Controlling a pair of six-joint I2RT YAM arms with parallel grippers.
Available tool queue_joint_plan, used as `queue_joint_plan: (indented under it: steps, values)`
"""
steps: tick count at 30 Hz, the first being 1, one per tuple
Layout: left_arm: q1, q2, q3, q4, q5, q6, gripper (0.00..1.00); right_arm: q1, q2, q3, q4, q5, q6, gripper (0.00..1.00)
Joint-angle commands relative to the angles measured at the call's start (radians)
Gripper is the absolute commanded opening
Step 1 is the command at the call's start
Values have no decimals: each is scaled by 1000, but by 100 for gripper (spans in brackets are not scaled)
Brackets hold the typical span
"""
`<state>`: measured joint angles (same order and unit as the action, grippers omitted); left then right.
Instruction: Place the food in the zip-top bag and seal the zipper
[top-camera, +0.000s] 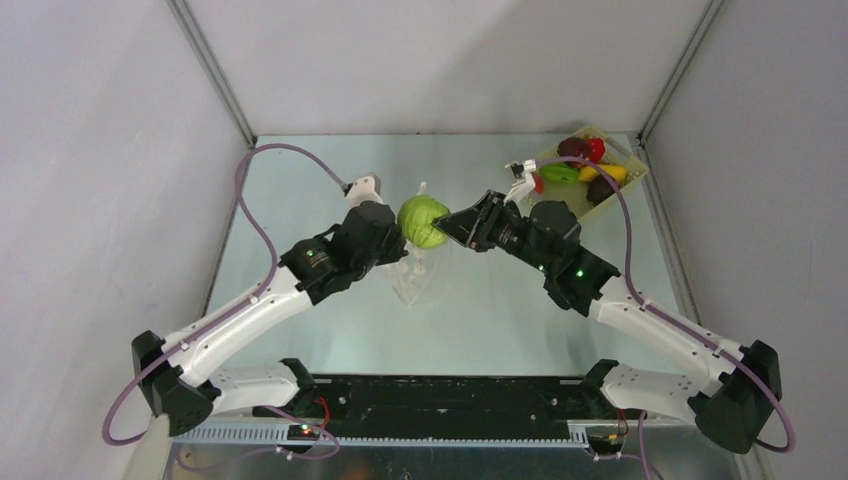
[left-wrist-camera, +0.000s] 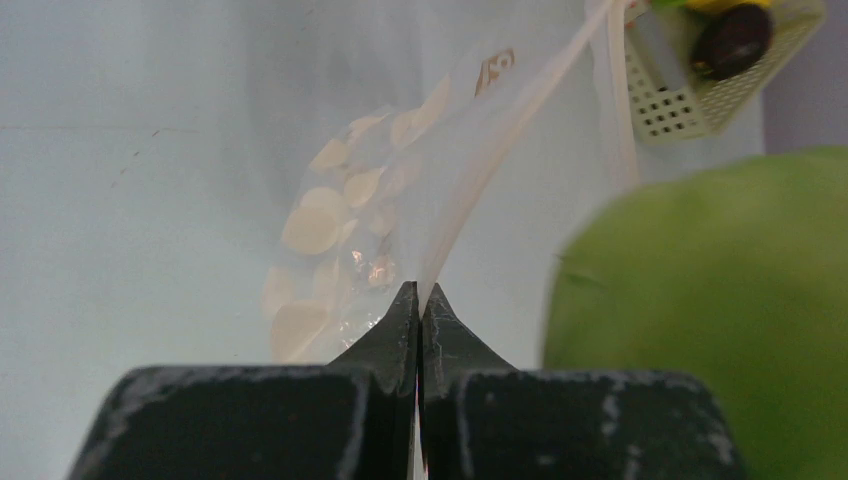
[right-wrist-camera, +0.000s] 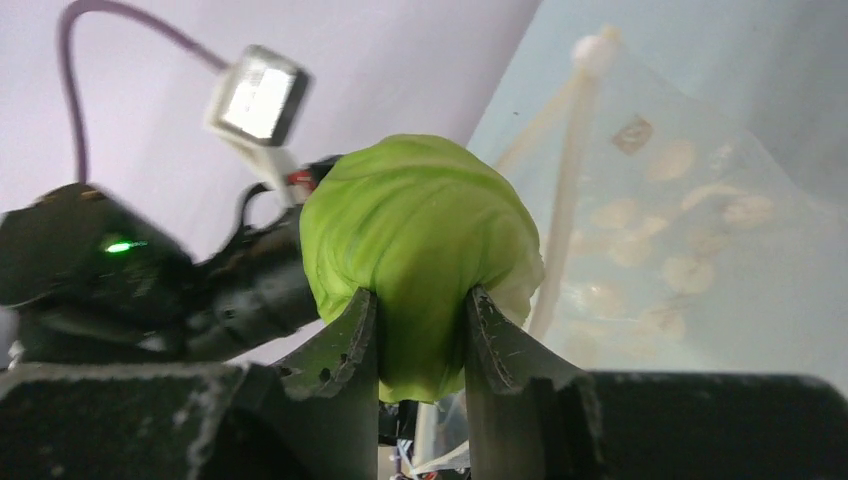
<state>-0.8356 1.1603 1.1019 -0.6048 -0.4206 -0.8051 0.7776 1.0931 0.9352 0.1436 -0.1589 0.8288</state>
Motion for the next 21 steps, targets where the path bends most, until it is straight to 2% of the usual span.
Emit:
queue_joint_plan:
  steps: [1, 8, 15, 21]
  values:
    - [-11, -65, -3, 94, 36, -45, 0, 9, 3, -50, 26, 83, 35, 2]
    - [-11, -114, -41, 126, 50, -83, 0, 15, -23, -85, 60, 92, 28, 1]
    - [-10, -132, -50, 140, 66, -76, 0, 22, -41, -79, -59, 154, -57, 3]
    - [-11, -122, -40, 171, 92, -68, 0, 105, -7, 6, -254, 327, -224, 7]
